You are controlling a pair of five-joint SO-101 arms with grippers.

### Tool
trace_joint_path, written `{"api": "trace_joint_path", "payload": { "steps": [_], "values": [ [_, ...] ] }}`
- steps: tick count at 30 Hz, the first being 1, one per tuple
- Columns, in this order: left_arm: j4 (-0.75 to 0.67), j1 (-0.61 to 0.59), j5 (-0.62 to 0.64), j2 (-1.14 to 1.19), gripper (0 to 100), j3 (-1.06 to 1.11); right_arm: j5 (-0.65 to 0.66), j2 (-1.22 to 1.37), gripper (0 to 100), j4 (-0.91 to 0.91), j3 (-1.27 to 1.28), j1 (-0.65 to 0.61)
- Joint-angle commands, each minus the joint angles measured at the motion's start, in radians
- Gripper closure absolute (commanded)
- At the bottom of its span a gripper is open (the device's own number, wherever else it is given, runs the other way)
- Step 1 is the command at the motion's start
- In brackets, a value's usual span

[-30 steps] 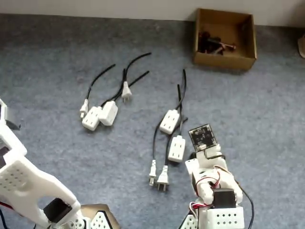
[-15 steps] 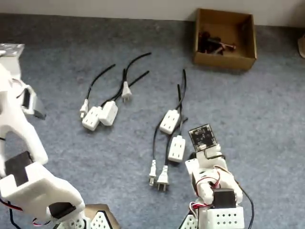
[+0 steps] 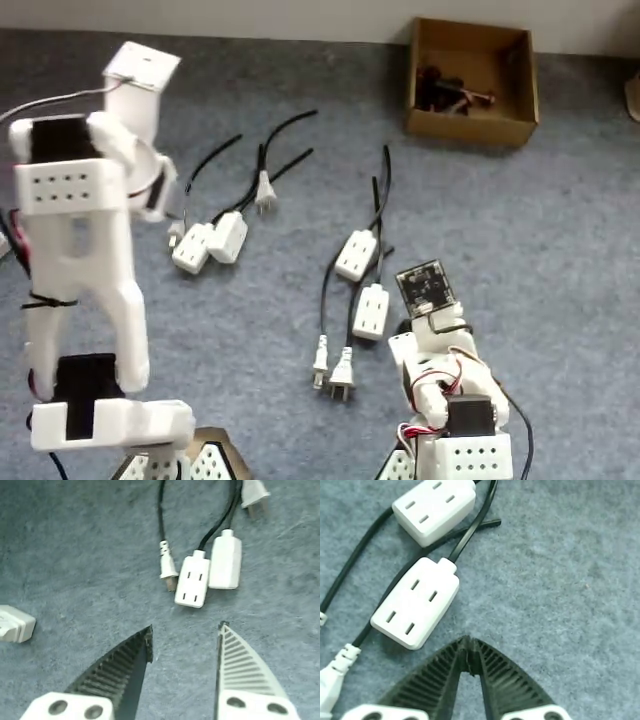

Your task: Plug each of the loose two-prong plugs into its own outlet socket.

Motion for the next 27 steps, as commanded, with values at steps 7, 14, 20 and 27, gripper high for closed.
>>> {"api": "trace_joint_path", "payload": {
  "steps": [7, 14, 20, 27],
  "values": [
    [-0.069, 0.242, -0.103, 0.107, 80, 0.076, 0.009, -0.012, 99.2, -0.019, -0.005, -0.013],
    [-0.143, 0.236, -0.187, 0.294, 78, 0.076, 0.014, -0.012, 99.2, -0.019, -0.005, -0.013],
    [-0.149, 0.189, -0.199, 0.323, 76, -0.016, 0.014, -0.012, 99.2, -0.019, -0.005, -0.013],
    [-0.075, 0.108, -0.290, 0.323, 75, -0.165, 0.014, -0.012, 99.2, -0.019, -0.005, -0.013]
  ]
}}
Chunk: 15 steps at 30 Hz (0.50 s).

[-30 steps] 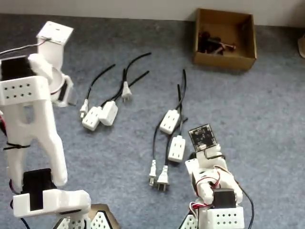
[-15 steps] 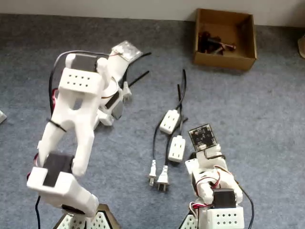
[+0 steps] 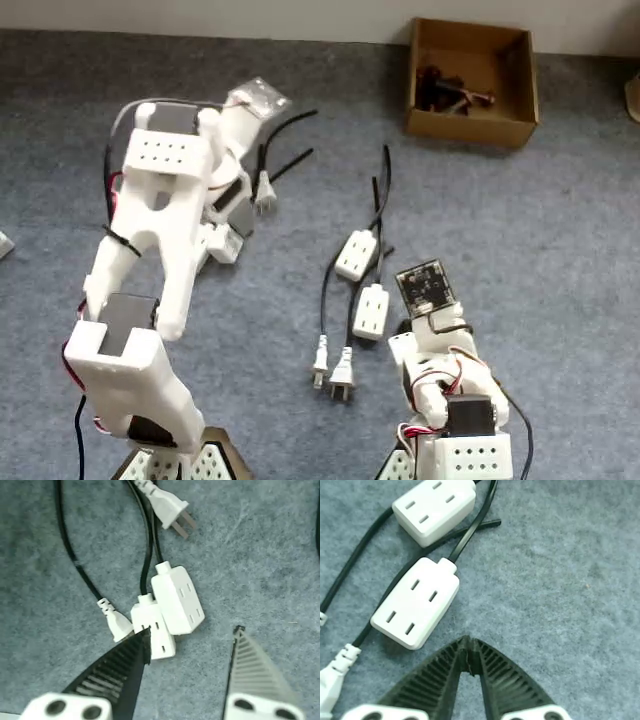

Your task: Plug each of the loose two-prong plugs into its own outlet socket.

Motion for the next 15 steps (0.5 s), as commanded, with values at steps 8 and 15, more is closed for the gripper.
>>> {"api": "trace_joint_path", "payload": {
  "steps": [8, 15],
  "values": [
    [0.107, -0.007, -0.061, 0.022, 75, -0.079, 0.014, -0.012, 99.2, -0.019, -0.005, -0.042],
    [0.048, 0.008, -0.063, 0.197, 75, -0.076, 0.014, -0.012, 99.2, -0.018, -0.005, -0.042]
  ]
}}
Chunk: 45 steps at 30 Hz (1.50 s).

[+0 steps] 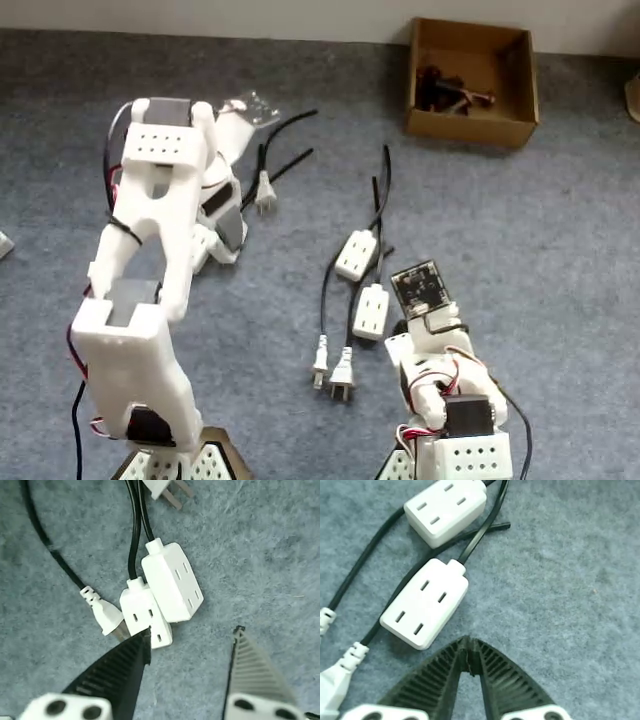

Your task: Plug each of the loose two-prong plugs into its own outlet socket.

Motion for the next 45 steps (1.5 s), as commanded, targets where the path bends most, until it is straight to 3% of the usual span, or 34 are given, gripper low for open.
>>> {"api": "trace_joint_path", "payload": {
  "steps": [1, 19, 26, 37, 45],
  "values": [
    [-0.055, 0.024, -0.009, 0.041, 75, -0.012, 0.014, -0.012, 99.2, -0.018, -0.005, -0.012],
    [-0.074, 0.117, -0.003, 0.096, 75, 0.004, 0.014, -0.012, 99.2, -0.019, -0.004, -0.012],
    [-0.206, 0.116, -0.003, 0.096, 75, 0.111, 0.014, -0.012, 99.2, -0.019, -0.004, -0.012],
    [-0.213, -0.016, -0.044, 0.096, 75, 0.117, 0.014, -0.012, 99.2, -0.018, -0.004, -0.012],
    [-0.216, -0.027, -0.049, 0.097, 75, 0.119, 0.014, -0.012, 99.2, -0.018, -0.004, -0.012]
  ]
}}
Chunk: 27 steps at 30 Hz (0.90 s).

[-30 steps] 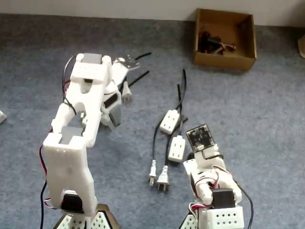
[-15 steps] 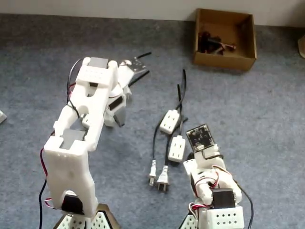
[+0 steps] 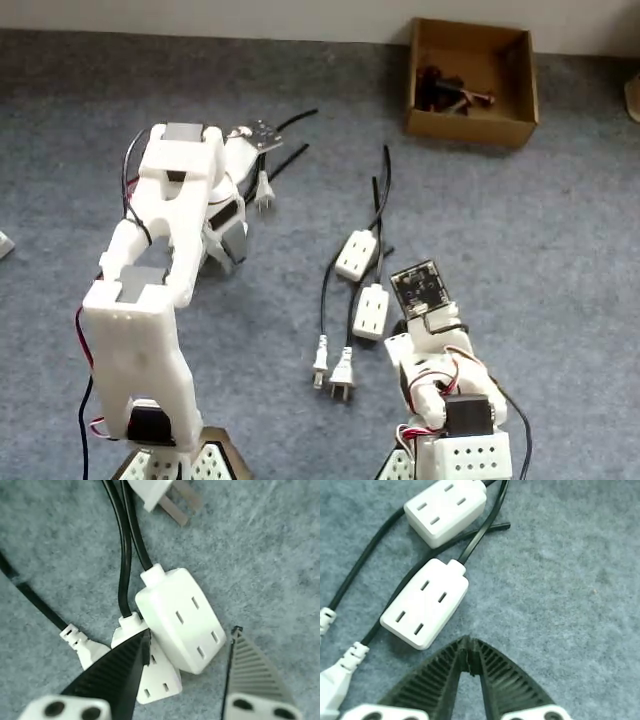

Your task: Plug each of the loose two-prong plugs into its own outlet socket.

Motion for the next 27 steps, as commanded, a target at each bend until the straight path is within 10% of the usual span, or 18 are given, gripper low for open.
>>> {"api": "trace_joint_path", "payload": {
  "steps": [1, 27],
  "values": [
    [-0.006, -0.019, -0.006, 0.001, 75, 0.002, 0.014, -0.012, 99.2, -0.018, -0.004, -0.012],
    [0.189, -0.018, 0.017, 0.286, 88, -0.387, 0.014, -0.012, 99.2, -0.019, -0.004, -0.012]
  ]
}}
